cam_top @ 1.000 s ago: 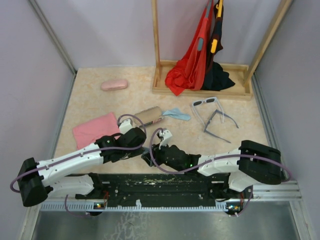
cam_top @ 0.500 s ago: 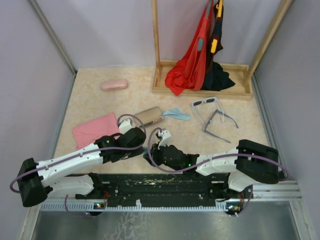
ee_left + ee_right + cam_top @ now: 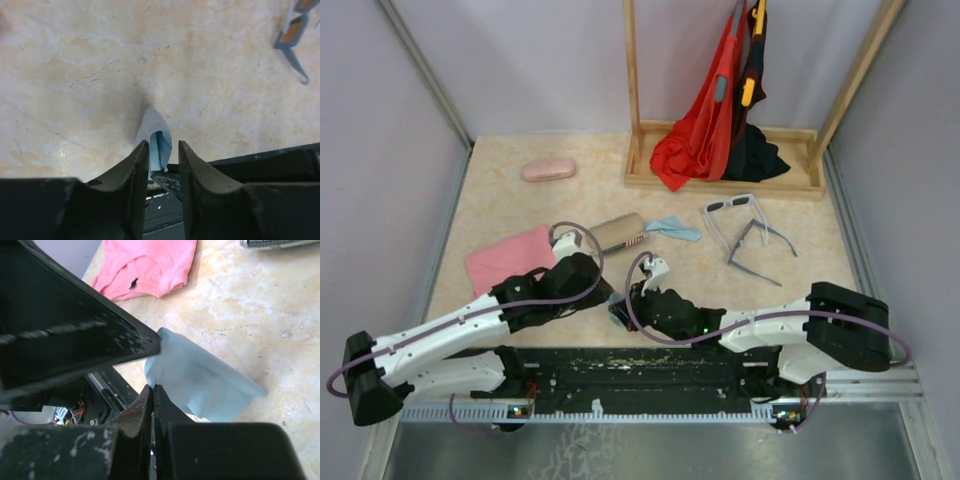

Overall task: Organize the sunglasses
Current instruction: Adjust the glasses cleaning cloth at the center of the board.

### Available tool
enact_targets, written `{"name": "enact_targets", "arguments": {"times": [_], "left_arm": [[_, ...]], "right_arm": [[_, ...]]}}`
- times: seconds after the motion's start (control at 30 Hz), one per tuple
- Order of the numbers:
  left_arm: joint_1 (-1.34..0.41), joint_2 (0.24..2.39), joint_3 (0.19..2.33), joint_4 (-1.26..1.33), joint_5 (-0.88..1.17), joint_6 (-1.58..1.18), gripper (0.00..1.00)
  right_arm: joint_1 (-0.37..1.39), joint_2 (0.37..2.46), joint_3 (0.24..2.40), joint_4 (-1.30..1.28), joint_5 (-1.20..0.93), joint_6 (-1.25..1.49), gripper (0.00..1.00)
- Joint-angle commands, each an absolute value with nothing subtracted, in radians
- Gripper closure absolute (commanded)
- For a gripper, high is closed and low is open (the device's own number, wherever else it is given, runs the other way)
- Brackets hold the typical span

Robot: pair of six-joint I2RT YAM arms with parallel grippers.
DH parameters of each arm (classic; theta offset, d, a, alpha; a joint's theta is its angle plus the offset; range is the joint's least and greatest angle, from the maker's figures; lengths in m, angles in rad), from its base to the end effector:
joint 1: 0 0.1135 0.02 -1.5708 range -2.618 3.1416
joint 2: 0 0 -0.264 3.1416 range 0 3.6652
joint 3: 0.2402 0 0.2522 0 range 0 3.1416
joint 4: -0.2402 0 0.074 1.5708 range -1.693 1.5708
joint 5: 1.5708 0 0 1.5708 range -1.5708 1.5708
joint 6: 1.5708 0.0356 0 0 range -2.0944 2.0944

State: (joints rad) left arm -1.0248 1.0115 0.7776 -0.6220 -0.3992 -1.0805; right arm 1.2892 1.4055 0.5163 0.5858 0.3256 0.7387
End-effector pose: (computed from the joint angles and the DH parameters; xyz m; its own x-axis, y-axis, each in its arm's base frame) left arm 0.1168 -0.1656 0.2582 -0.7626 -0.3103 -0.5676 -0.0374 0.8972 -0.4401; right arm 0.0888 0.2661 0.1893 -0.6171 0.1625 -0.7699 -0.5543 0.6047 0.5719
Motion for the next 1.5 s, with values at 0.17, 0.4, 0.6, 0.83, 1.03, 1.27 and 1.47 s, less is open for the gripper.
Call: {"name": "enact_targets", "arguments": {"times": [0.17,0.4,0.6,0.83,1.03,1.27,1.47], "left_arm": [[-1.019,0.815,0.726,-0.506,-0.383,-0.96,0.53],[-1.019,0.723,0.576,-0.29,-0.226,-0.891,0.61],[-1.019,0.715,0.532,-0.177,-0.171,-0.87,0.61],[-1.019,0.76,0.54,-0.149,-0.161,-0.861,0.7],[-1.019,0.783,0.543,-0.163,-0.148,-0.864,0.79],[-1.019,0.761,0.541,-0.201,-0.176,-0.87,0.76],[-1.019,0.754,0.546,-0.231,-0.188,-0.865,0.73]], "right_arm": [[1.297,1.254,0.416,0.709,0.384,0.773,1.0],[1.298,1.176,0.345,0.793,0.353,0.722,1.0],[1.298,1.154,0.343,0.782,0.326,0.694,1.0],[1.297,1.16,0.337,0.803,0.311,0.694,1.0],[1.297,1.156,0.334,0.801,0.318,0.696,1.0],[1.297,1.151,0.334,0.789,0.325,0.697,1.0],[1.298,1.153,0.334,0.785,0.326,0.693,1.0]]}}
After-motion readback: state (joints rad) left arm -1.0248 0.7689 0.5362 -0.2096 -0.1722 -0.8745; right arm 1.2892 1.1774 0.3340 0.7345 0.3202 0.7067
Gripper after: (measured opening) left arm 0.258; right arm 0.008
